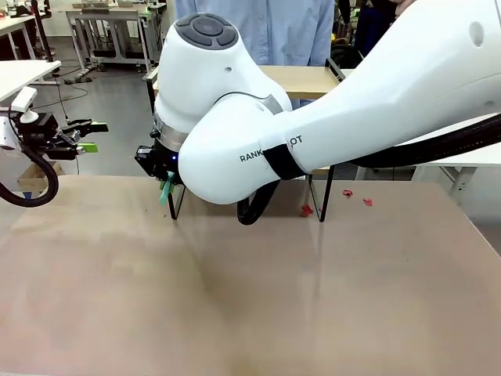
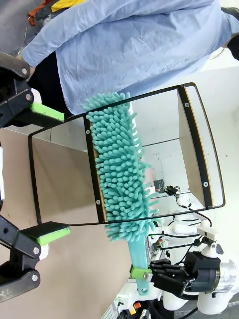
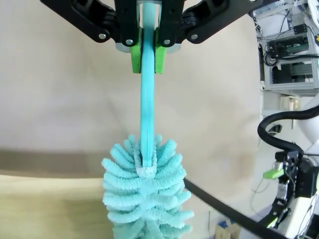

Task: Clean the shelf.
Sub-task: Clean the specific section of the Shelf indicated by the human with the Duster, then hand the Duster back to the human.

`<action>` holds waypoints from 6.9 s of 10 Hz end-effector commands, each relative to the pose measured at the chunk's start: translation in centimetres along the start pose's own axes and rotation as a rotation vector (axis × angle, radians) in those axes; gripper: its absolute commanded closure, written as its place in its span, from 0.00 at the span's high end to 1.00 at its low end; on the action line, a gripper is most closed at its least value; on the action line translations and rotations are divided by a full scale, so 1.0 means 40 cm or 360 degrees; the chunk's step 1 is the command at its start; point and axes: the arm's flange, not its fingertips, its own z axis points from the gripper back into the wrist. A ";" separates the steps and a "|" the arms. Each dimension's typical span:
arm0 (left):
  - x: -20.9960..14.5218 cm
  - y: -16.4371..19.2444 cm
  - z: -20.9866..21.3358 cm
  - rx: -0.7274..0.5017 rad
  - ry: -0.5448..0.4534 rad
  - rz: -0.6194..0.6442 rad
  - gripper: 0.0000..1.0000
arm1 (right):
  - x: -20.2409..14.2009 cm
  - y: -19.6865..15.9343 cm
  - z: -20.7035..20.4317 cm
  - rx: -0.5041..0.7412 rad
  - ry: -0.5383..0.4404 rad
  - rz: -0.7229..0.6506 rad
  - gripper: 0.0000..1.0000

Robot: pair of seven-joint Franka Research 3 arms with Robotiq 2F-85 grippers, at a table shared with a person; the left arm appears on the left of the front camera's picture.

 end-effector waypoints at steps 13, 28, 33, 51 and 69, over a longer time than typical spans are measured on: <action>0.009 0.000 -0.002 0.0001 0.0005 -0.0018 1.00 | 0.077 -0.644 0.293 -0.0302 0.0093 -0.0244 0.13; 0.009 0.000 -0.002 0.0001 0.0005 -0.0018 1.00 | -0.005 -0.803 0.511 0.0126 0.1040 0.1527 0.13; 0.009 0.000 -0.002 0.0001 0.0005 -0.0018 1.00 | 0.025 -1.060 0.566 0.0144 0.1116 0.1593 0.13; 0.138 -0.296 0.047 0.0104 0.0195 0.0161 1.00 | 0.237 -1.056 0.525 0.0302 0.0613 0.2144 0.13; 0.069 -0.701 -0.394 0.0130 -0.0138 0.0339 1.00 | 0.299 -0.948 0.421 0.0517 0.0188 0.2576 0.13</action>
